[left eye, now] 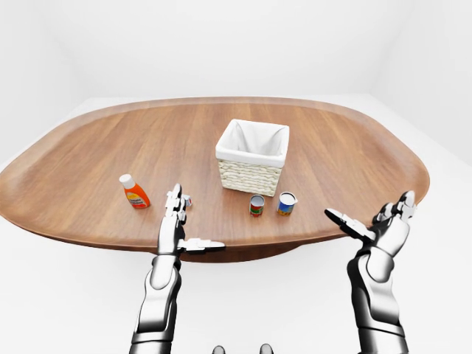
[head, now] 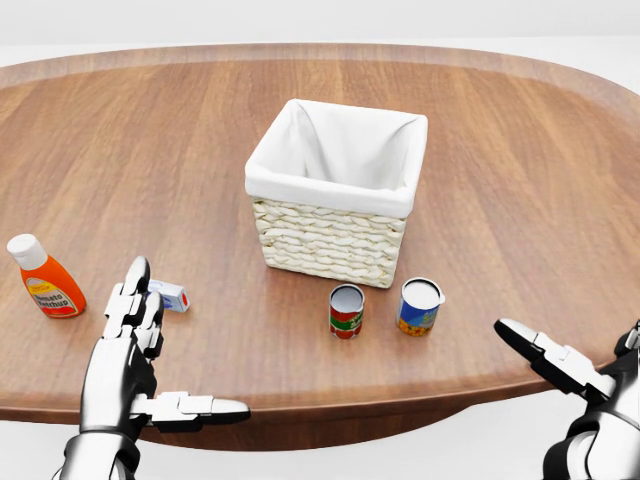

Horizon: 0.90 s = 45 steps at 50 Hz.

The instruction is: Pick up the alphabet soup and the cream cheese box, and put them in the basket.

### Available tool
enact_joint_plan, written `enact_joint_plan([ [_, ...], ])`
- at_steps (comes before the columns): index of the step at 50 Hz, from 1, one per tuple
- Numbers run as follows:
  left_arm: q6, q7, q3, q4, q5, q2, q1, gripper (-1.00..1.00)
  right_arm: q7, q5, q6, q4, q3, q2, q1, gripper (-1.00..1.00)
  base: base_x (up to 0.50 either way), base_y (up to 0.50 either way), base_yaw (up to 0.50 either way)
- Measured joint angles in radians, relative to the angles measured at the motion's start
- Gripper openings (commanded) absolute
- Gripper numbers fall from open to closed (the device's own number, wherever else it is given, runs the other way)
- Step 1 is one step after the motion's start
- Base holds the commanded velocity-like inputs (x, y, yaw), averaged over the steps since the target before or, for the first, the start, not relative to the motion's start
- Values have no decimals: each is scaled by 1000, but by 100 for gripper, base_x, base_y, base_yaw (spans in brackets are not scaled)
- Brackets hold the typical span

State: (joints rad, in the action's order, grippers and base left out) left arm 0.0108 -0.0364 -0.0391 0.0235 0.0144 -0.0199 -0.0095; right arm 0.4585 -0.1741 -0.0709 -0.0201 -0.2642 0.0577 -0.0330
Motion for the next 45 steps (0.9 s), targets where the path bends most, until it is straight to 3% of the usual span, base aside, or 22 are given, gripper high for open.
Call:
enact_joint_plan([
  [5, -1, 1, -1, 1, 1, 0, -1, 100, 65, -13, -4, -17, -35, 3, 11, 100, 0, 0, 0],
  [38, -11, 6, -3, 15, 3, -2, -9, 100, 65, -72, -16, -40, -146, 16, 51, 100, 0, 0, 0],
  [45, -14, 7, -3, 15, 2, -1, -9, 100, 65, -81, 1, -34, -138, 23, 48, 100, 0, 0, 0],
])
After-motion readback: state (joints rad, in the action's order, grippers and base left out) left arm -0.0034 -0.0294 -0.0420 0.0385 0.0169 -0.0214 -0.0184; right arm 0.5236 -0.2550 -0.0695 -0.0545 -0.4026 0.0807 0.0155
